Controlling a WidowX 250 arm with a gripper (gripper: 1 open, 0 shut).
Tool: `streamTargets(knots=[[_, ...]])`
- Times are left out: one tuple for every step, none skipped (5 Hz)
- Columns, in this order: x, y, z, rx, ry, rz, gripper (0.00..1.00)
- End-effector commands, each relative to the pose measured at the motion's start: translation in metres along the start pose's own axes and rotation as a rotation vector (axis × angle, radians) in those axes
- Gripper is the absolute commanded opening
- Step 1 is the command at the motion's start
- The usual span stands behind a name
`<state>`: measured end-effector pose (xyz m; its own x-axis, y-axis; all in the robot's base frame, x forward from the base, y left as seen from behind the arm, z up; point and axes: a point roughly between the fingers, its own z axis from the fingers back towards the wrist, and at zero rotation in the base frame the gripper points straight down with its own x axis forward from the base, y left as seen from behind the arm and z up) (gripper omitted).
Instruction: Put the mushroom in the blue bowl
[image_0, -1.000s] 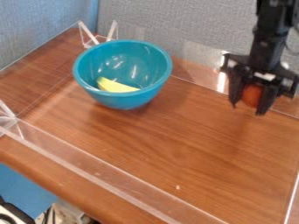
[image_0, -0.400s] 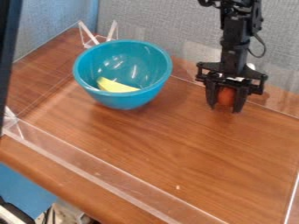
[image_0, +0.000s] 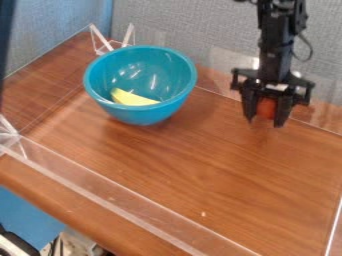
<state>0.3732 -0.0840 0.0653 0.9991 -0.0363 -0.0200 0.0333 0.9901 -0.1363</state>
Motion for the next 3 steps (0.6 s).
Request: streamTargets(knots=[[-0.004, -0.005, 0.040, -0.027, -0.080, -0.115, 0.00], [-0.005, 0.001, 0.041, -0.034, -0.080, -0.099, 0.00], [-0.004, 0.007, 0.038, -0.039, -0.075, -0.075, 0.00]])
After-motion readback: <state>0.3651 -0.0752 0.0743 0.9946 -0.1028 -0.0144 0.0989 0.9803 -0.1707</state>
